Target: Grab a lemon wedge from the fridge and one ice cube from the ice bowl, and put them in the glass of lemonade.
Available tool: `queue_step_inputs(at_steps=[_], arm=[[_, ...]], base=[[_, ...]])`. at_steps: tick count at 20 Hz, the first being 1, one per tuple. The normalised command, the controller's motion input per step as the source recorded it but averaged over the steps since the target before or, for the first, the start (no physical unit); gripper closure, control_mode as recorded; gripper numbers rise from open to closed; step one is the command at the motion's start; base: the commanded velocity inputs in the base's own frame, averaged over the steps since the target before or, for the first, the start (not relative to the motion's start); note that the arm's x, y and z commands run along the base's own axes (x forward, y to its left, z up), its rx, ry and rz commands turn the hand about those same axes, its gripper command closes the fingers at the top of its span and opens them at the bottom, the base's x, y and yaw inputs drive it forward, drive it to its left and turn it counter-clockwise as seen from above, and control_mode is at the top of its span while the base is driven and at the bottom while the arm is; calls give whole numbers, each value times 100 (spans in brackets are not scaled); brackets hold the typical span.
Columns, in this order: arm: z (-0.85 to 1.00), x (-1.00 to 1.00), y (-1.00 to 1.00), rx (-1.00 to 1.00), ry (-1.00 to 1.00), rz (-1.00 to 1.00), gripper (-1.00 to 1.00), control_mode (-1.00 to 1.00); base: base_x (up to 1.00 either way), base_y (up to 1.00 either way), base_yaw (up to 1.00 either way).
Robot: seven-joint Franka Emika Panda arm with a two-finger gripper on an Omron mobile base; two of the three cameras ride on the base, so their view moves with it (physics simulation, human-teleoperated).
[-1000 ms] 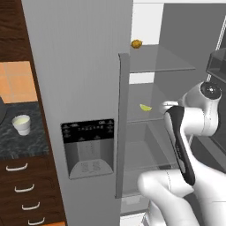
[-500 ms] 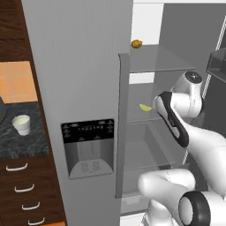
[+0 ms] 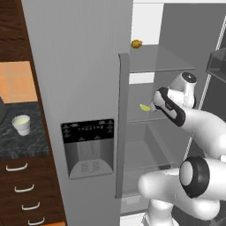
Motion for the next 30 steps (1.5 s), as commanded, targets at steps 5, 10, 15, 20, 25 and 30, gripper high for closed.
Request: queue_step_inputs(at_steps=[5, 10, 15, 20, 25, 30], arm=[[-18, 78, 14, -10, 3, 15, -100, -100], [-30, 48, 0, -3, 0, 8, -100, -100], [-28, 59, 0, 0, 0, 5, -100, -100], [-13, 51, 0, -3, 10, 5, -100, -100], [-18, 57, 0, -3, 9, 7, -100, -100], [-36, 32, 0, 0, 1, 7, -100, -100]], base=[[0, 0, 0], [0, 0, 0], [0, 0, 0], [0, 0, 0], [0, 0, 0], [0, 0, 0]])
